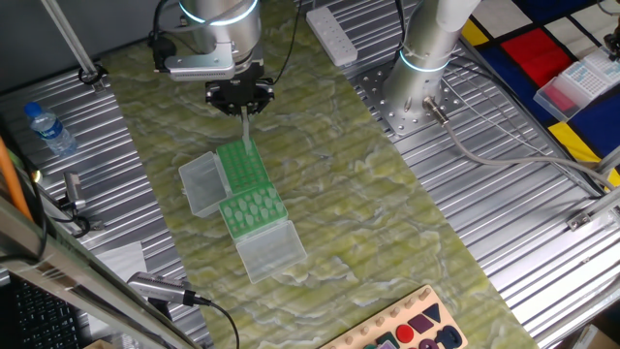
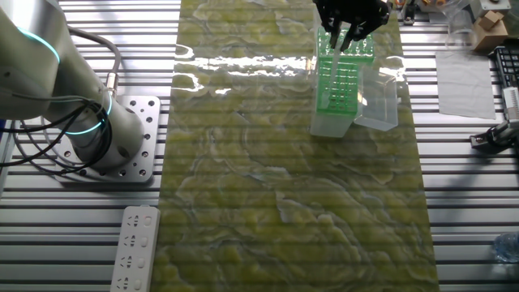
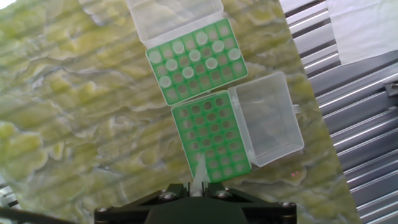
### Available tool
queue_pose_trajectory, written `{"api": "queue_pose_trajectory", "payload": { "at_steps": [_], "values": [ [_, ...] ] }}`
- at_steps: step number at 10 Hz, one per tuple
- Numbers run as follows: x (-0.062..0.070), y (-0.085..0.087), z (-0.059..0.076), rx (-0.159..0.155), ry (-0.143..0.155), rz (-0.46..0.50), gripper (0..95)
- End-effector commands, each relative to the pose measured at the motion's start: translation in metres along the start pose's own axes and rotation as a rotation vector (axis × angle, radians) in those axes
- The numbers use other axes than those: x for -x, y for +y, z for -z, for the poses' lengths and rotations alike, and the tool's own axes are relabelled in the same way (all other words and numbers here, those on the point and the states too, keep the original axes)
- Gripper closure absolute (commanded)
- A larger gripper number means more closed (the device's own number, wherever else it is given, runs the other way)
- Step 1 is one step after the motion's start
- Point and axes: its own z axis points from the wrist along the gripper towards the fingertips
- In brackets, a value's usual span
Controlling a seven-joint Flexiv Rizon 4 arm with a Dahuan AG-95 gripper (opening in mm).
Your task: Transfer all large pipette tips from one holder to another
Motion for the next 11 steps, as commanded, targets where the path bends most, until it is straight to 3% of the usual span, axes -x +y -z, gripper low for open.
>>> {"api": "queue_pose_trajectory", "payload": {
  "at_steps": [1, 4, 11],
  "values": [
    [0.0, 0.0, -0.002, -0.001, 0.003, -0.003, 95.0],
    [0.0, 0.003, 0.003, 0.003, 0.004, 0.0, 95.0],
    [-0.001, 0.01, -0.008, -0.008, -0.003, -0.013, 95.0]
  ]
}}
